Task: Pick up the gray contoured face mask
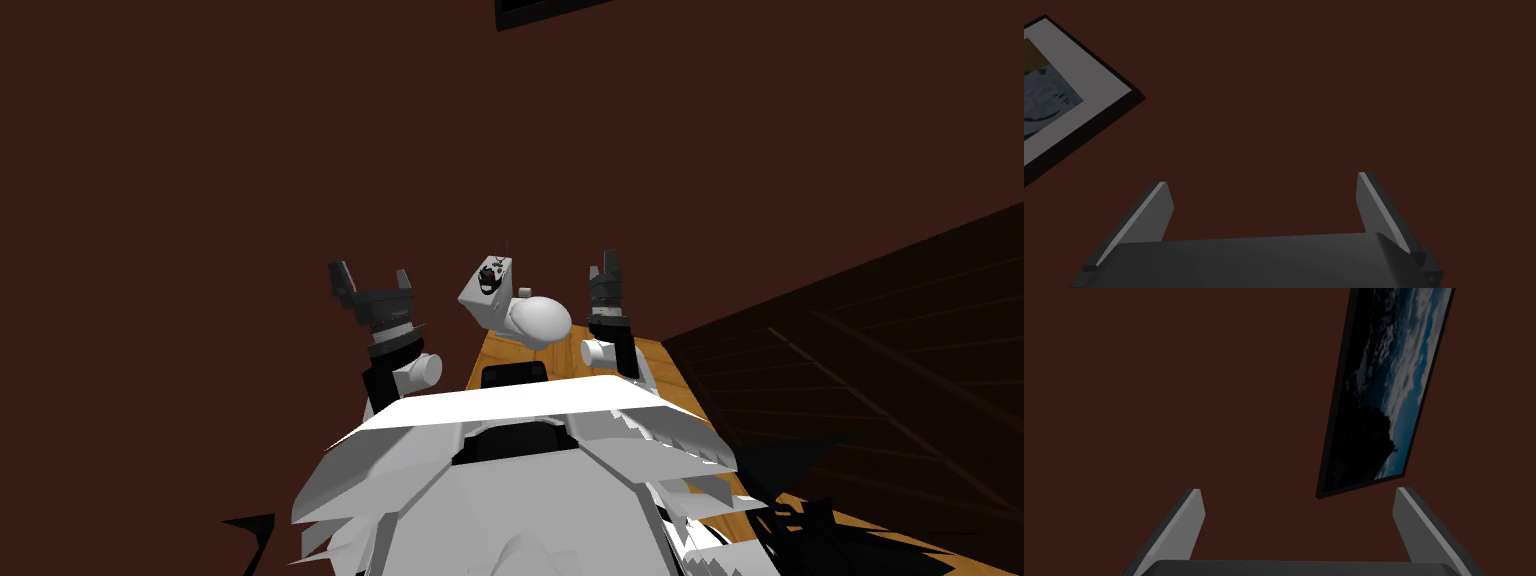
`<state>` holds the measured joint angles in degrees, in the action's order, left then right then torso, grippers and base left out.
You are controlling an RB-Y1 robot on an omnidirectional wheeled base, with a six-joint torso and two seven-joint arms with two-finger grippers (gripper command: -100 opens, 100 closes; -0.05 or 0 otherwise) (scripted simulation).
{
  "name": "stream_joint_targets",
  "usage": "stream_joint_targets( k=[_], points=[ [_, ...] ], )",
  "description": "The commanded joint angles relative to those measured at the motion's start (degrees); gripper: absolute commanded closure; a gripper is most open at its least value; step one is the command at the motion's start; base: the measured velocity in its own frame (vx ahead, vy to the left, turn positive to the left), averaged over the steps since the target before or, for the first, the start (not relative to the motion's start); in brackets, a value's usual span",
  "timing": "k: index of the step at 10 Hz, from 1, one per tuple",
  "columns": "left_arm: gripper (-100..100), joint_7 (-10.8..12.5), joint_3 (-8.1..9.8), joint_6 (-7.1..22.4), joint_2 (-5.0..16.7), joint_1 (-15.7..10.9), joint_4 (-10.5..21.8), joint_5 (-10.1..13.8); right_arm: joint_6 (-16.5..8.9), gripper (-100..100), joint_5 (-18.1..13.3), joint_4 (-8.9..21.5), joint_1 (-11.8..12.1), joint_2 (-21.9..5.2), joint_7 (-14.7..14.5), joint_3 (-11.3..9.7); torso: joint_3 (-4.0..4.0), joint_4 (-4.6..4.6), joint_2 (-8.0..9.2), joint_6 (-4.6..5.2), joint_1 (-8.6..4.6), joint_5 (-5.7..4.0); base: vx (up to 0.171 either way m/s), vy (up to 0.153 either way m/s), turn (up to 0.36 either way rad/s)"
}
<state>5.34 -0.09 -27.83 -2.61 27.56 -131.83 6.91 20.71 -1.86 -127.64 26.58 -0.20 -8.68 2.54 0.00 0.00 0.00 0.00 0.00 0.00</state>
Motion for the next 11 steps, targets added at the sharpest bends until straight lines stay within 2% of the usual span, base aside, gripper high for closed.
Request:
stream_joint_targets(
  k=[1, 2, 5, 7, 9, 10, 11],
  points=[
    [-100, 0.0, 0.09, 0.7, 2.9, -0.3, 0.3, 0.0, 0.0, 0, 0.0, 0.0, 0.0, 0.0, 0.0, 0.0, 0.0, 0.0, 0.0, 0.0, 0.0, 0.0, -0.003, 0.001, -0.016],
    [-100, 0.0, 0.09, 0.7, 3.3, -0.3, 0.3, 0.0, 0.0, 0, 0.0, 0.0, 0.0, 0.0, 0.0, 0.0, 0.0, 0.0, 0.01, 0.0, 0.02, 0.0, 0.0, 0.0, 0.0],
    [-100, 0.1, 0.43, 3.8, 8.9, -1.7, 1.3, -0.1, 0.0, 0, 0.0, 0.0, 0.0, 0.0, 0.0, 0.0, 0.01, 0.0, 0.03, 0.0, 0.04, 0.01, -0.008, 0.005, -0.027],
    [-100, 0.2, 0.74, 7.0, 11.7, -3.1, 2.4, -0.2, 0.0, 0, 0.0, 0.0, 0.0, 0.0, 0.0, 0.0, 0.03, 0.01, 0.05, 0.01, 0.05, 0.01, -0.021, 0.007, -0.042],
    [-100, 0.3, 1.09, 10.6, 13.5, -4.8, 3.7, -0.3, 0.0, 0, 0.0, 0.0, 0.0, 0.0, 0.0, 0.0, 0.04, 0.01, 0.07, 0.0, 0.06, 0.01, -0.023, 0.014, -0.045],
    [-100, 0.3, 1.09, 11.0, 13.5, -4.8, 3.7, -0.3, 0.0, 0, 0.0, 0.0, 0.0, 0.0, 0.0, 0.0, 0.04, 0.02, 0.08, 0.01, 0.08, 0.02, -0.018, 0.012, -0.02],
    [-100, 0.3, 1.27, 13.2, 14.2, -5.8, 4.4, -0.4, 0.0, 0, 0.0, 0.0, 0.0, 0.0, 0.0, 0.0, 0.04, 0.01, 0.06, 0.0, 0.06, 0.02, -0.019, 0.008, -0.025]
  ],
)
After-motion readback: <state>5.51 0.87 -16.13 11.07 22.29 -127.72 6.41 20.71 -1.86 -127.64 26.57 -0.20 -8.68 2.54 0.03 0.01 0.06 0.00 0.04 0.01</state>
